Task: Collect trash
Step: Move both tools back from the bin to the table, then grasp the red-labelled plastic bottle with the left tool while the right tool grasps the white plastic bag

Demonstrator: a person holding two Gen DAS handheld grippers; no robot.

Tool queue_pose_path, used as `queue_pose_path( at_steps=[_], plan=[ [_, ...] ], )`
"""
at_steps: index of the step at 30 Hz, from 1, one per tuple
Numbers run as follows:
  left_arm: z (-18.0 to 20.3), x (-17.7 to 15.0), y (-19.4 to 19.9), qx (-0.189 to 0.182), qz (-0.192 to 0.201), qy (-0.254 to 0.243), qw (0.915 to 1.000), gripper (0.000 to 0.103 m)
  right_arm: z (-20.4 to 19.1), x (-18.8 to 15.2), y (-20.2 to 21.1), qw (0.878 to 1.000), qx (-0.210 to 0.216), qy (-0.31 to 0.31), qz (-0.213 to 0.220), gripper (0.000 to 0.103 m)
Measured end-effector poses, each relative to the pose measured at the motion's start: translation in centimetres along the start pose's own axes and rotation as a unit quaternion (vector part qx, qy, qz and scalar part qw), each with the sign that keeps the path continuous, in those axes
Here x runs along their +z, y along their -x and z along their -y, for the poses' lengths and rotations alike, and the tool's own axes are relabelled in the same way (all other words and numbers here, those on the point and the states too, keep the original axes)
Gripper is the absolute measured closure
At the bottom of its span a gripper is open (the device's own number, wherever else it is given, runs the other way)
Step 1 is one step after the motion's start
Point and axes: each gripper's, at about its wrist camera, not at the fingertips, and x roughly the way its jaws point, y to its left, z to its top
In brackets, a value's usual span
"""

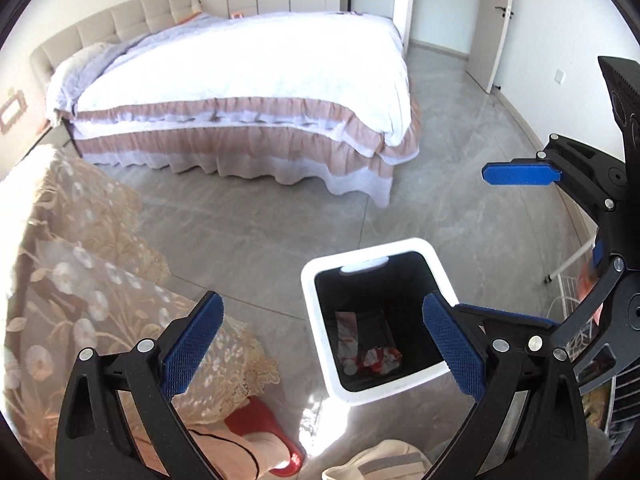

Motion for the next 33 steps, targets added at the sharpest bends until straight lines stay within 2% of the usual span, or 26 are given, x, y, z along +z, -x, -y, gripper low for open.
queue_pose_path(
  at_steps=[4,7,10,14,21,24,27,33],
  plan=[
    [-1.4,0.0,4.2,0.055,0.046,0.02,0.9972,0.005,-0.9,2.0,2.3,0.999,0.002,-0.012,0.049,0.005],
    [-2.7,-0.1,7.3,0.1,0.077,0.036,0.9914,0.005,-2.1,3.9,4.0,0.996,0.018,-0.022,0.089,0.005],
    [-4.1,-0.4,10.1,0.145,0.1,0.054,0.9828,0.005,-3.7,5.8,5.7,0.99,0.034,-0.016,0.134,0.005],
    [-6.7,-1.3,13.1,0.178,0.115,0.103,0.9719,0.005,-5.6,8.1,6.9,0.982,0.063,-0.012,0.175,0.005],
    [-10.6,-4.2,17.6,0.248,0.142,0.163,0.9442,0.005,-9.3,11.9,7.0,0.971,0.12,-0.003,0.208,0.005],
    [-12.8,-6.1,19.1,0.281,0.143,0.197,0.9283,0.005,-11.4,13.5,6.3,0.966,0.144,-0.001,0.213,0.005],
    [-15.9,-8.7,20.7,0.308,0.135,0.25,0.9079,0.005,-13.8,15.1,5.3,0.962,0.166,0.016,0.214,0.005],
    [-21.1,-13.1,23.0,0.354,0.123,0.361,0.8538,0.005,-18.8,18.3,3.5,0.955,0.197,0.054,0.216,0.005]
  ],
)
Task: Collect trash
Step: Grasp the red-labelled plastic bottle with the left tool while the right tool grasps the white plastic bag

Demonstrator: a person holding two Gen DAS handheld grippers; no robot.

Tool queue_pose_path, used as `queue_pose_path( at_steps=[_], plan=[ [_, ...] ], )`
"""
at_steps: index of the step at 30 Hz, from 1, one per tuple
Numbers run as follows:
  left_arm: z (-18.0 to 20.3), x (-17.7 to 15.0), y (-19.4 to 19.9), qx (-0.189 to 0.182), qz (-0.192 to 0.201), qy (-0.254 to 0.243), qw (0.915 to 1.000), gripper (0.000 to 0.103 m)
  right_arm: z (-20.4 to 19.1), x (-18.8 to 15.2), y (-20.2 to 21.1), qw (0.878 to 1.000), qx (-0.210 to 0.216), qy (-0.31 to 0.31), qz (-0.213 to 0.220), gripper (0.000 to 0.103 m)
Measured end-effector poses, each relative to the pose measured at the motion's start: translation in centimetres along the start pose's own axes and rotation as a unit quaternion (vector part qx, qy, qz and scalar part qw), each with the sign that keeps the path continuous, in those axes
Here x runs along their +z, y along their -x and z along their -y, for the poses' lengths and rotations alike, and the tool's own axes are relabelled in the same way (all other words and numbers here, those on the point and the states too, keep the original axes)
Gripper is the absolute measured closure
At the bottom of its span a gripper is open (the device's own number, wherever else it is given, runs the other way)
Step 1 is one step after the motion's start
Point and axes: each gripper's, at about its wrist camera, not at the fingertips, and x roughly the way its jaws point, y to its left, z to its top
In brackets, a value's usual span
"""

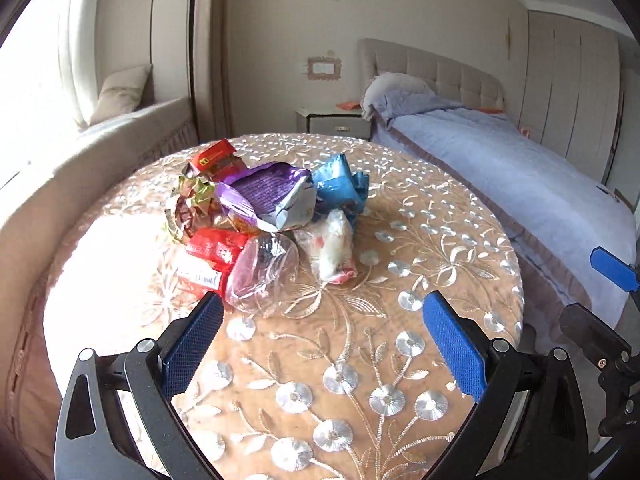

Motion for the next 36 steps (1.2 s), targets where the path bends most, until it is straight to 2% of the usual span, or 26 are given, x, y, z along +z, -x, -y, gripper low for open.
queue_pose_path(
  at_steps=[2,5,10,13,18,20,24,28,31,34,36],
  plan=[
    [-1.7,0.3,-0.6,0.02,-0.004,0.015,0.9997,0.005,-1.0,0.8,-1.5,1.0,0.013,0.007,0.001,0.005],
    [-3.5,0.7,-1.9,0.046,-0.023,0.029,0.9982,0.005,-2.3,1.9,-3.7,1.0,0.009,0.011,-0.002,0.005],
    [-5.9,0.3,-4.0,0.043,-0.062,0.091,0.993,0.005,-3.6,3.3,-8.0,0.999,0.016,0.01,-0.033,0.005],
    [-6.1,1.1,-5.3,0.042,-0.072,0.116,0.9898,0.005,-4.2,4.1,-10.6,0.998,-0.004,0.038,-0.04,0.005],
    [-5.4,2.8,-7.5,0.055,-0.084,0.133,0.986,0.005,-3.3,4.4,-13.0,0.997,0.016,0.036,-0.065,0.005],
    [-5.3,3.3,-8.5,0.048,-0.093,0.147,0.9835,0.005,-2.9,4.4,-14.0,0.996,0.015,0.039,-0.075,0.005],
    [-5.5,3.7,-9.7,0.09,-0.101,0.171,0.976,0.005,-2.7,4.4,-15.5,0.995,0.029,0.033,-0.095,0.005],
    [-6.3,3.4,-10.8,0.103,-0.116,0.199,0.9678,0.005,-3.5,4.5,-16.4,0.993,0.032,0.044,-0.1,0.005],
    [-6.9,2.6,-11.0,0.113,-0.132,0.193,0.9658,0.005,-4.4,4.5,-17.5,0.989,0.039,0.06,-0.127,0.005],
    [-7.5,1.6,-10.9,0.124,-0.145,0.164,0.9678,0.005,-4.8,4.7,-18.4,0.986,0.052,0.057,-0.148,0.005],
    [-8.1,1.6,-10.4,0.114,-0.141,0.159,0.9705,0.006,-5.3,4.8,-19.0,0.984,0.061,0.052,-0.16,0.005]
  ],
)
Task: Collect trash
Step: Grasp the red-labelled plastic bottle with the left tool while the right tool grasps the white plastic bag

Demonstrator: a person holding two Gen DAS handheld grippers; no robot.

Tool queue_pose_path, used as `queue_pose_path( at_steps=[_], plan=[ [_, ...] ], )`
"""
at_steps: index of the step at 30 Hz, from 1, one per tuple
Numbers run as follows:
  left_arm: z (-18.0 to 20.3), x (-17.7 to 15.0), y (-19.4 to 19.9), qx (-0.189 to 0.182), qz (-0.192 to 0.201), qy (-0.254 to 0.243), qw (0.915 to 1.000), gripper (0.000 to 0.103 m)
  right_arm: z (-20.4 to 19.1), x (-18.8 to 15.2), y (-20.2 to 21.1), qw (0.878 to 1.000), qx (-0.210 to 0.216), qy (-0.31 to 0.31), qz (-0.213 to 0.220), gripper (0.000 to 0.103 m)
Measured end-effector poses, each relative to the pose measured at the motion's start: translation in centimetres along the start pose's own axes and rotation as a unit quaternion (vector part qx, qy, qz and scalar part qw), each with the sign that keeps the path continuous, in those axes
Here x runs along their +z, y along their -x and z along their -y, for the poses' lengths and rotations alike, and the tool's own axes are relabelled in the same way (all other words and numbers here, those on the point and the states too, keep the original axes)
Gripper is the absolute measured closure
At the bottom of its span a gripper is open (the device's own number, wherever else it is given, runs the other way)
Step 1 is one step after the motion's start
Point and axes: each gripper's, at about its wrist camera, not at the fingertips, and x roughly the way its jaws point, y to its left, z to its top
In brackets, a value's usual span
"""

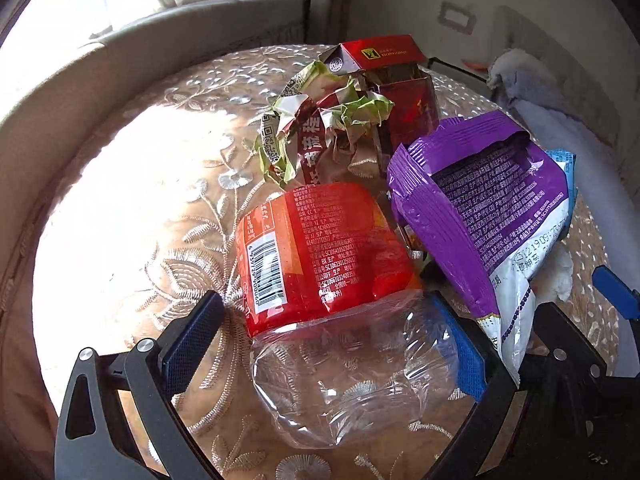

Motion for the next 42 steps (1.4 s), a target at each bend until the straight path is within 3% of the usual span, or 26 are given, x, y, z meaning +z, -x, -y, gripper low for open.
queue_pose_path(
  at_steps=[2,3,4,5,7,14,21,34,42],
  plan=[
    [-0.8,0.2,0.3,0.01,0.014,-0.007,0.9998,0.008,-0.4,0.3,-0.8,1.0,0.004,0.0,-0.015,0.011],
    [-1.1,0.3,0.3,0.012,0.015,-0.01,0.9998,0.014,-0.7,0.4,-1.2,1.0,0.011,0.0,-0.023,0.02],
    [-1.4,0.5,0.1,0.007,0.009,-0.01,0.9999,0.027,-0.9,0.5,-1.5,0.999,0.018,-0.002,-0.032,0.029],
    [-1.7,0.6,-0.1,0.005,0.006,-0.01,0.9999,0.029,-1.2,0.5,-2.0,0.999,0.025,-0.001,-0.043,0.034],
    [-1.9,0.8,-0.2,0.0,0.005,-0.016,0.9999,0.029,-2.0,0.3,-2.4,0.998,0.031,0.005,-0.053,0.059],
    [-3.4,0.3,1.4,-0.002,0.022,-0.022,0.9995,0.03,-2.8,-0.1,-0.1,0.999,0.013,0.009,-0.028,0.06],
    [-4.2,-1.1,7.0,-0.006,0.08,-0.041,0.996,0.03,-3.0,-1.4,4.0,1.0,0.008,-0.003,-0.001,0.06],
    [-1.0,-5.1,13.0,-0.05,0.126,-0.105,0.9851,0.03,-3.7,-4.7,12.2,0.998,-0.029,-0.01,0.056,0.06],
    [1.3,-7.5,16.3,-0.073,0.151,-0.148,0.9747,0.03,-3.2,-7.4,16.2,0.996,-0.05,-0.02,0.068,0.06]
  ],
)
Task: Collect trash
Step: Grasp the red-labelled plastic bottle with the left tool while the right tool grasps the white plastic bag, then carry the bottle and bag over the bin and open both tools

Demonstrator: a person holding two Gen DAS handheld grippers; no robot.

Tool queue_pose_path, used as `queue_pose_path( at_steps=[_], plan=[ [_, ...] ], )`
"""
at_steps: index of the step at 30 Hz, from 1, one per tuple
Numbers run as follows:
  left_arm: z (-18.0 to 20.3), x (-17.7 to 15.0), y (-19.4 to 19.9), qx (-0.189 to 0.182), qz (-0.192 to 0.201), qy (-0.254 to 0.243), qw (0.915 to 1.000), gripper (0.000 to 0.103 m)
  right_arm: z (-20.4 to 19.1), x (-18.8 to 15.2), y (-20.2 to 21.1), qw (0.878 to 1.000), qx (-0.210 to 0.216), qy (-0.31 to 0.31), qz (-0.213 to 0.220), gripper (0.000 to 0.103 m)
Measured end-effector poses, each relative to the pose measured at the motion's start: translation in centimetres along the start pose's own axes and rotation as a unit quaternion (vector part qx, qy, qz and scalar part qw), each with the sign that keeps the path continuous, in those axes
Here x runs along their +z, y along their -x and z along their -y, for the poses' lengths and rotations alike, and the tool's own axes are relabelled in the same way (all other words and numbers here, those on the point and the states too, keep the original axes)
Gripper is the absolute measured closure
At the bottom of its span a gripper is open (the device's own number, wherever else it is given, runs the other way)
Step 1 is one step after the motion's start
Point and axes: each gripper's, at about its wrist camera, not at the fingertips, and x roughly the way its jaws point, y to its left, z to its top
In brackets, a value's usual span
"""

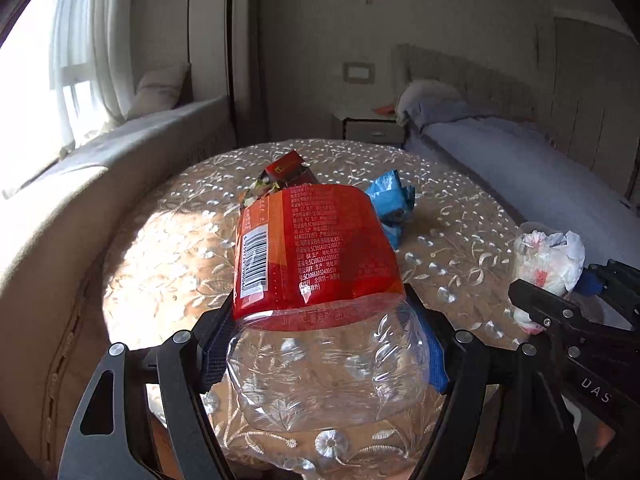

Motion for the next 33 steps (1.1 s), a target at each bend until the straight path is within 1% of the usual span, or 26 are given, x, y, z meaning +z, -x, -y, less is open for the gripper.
queue_pose_path(
  at_steps=[6,10,14,18,22,25,27,29,31,33],
  plan=[
    [3.4,-0.7,1.4,-0.022,0.011,-0.047,0.9986,0.03,1.6,-2.4,3.0,0.999,-0.027,-0.015,0.008,0.06],
    [6.2,-1.6,1.7,-0.053,0.009,-0.075,0.9957,0.03,3.4,-4.4,4.8,0.998,-0.052,-0.035,0.004,0.06],
    [9.4,-2.7,1.6,-0.08,0.003,-0.112,0.9904,0.03,5.2,-6.4,6.2,0.995,-0.084,-0.052,-0.005,0.06],
    [13.0,-4.0,1.1,-0.109,-0.006,-0.151,0.9826,0.03,7.5,-8.8,7.3,0.99,-0.113,-0.08,-0.018,0.06],
    [16.3,-5.3,0.4,-0.146,-0.025,-0.183,0.9718,0.03,9.6,-11.2,8.4,0.985,-0.134,-0.104,-0.03,0.06],
    [19.1,-6.5,0.0,-0.18,-0.037,-0.211,0.96,0.03,11.2,-13.1,9.0,0.98,-0.148,-0.13,-0.041,0.06],
    [20.6,-7.3,-0.6,-0.194,-0.044,-0.231,0.9524,0.03,12.3,-14.5,9.2,0.976,-0.157,-0.146,-0.049,0.059],
    [22.0,-8.2,-1.0,-0.213,-0.055,-0.25,0.9429,0.03,13.1,-15.9,9.4,0.972,-0.166,-0.156,-0.06,0.059],
    [23.6,-9.1,-1.7,-0.22,-0.064,-0.273,0.9342,0.03,13.9,-17.2,9.3,0.968,-0.173,-0.166,-0.074,0.06],
    [25.3,-10.1,-2.3,-0.232,-0.08,-0.295,0.9234,0.03,14.8,-18.7,9.0,0.964,-0.178,-0.174,-0.089,0.06]
  ],
)
